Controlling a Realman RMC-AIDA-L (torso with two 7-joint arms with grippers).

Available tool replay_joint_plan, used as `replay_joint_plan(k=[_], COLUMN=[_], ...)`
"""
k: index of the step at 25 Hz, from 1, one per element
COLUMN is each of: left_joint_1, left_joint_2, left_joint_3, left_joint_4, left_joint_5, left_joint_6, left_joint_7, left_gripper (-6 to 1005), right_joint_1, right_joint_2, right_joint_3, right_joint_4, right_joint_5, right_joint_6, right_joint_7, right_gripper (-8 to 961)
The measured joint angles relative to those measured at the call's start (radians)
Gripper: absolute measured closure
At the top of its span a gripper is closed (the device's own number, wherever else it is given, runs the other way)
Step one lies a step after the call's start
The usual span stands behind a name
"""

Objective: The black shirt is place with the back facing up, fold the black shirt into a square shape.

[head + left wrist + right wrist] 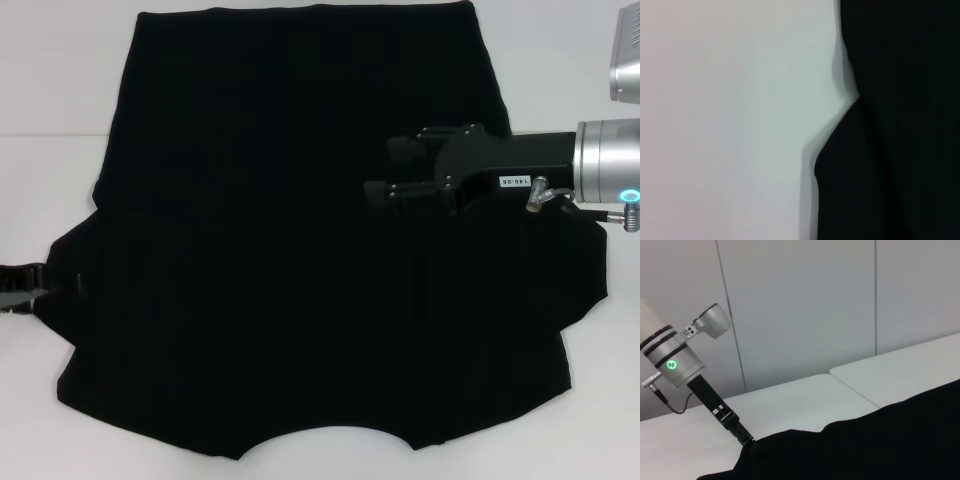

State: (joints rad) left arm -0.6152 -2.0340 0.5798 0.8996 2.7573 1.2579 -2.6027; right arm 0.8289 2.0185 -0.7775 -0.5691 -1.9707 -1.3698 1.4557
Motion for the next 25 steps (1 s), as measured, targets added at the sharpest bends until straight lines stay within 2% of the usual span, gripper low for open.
replay_joint_plan(k=[25], left_joint_1=[-0.016], left_joint_2=[0.0], left_joint_3=[0.0], left_joint_4=[-0.008], left_joint_5=[0.007], left_joint_6=[0.006], left_joint_7=[0.016], left_gripper=[123], right_joint_1=[-0.001], right_joint_2=[0.0], right_joint_3=[0.003], right_joint_4=[0.0], right_joint_5=[0.006], right_joint_6=[0.001], right_joint_7=[-0.001], right_gripper=[151])
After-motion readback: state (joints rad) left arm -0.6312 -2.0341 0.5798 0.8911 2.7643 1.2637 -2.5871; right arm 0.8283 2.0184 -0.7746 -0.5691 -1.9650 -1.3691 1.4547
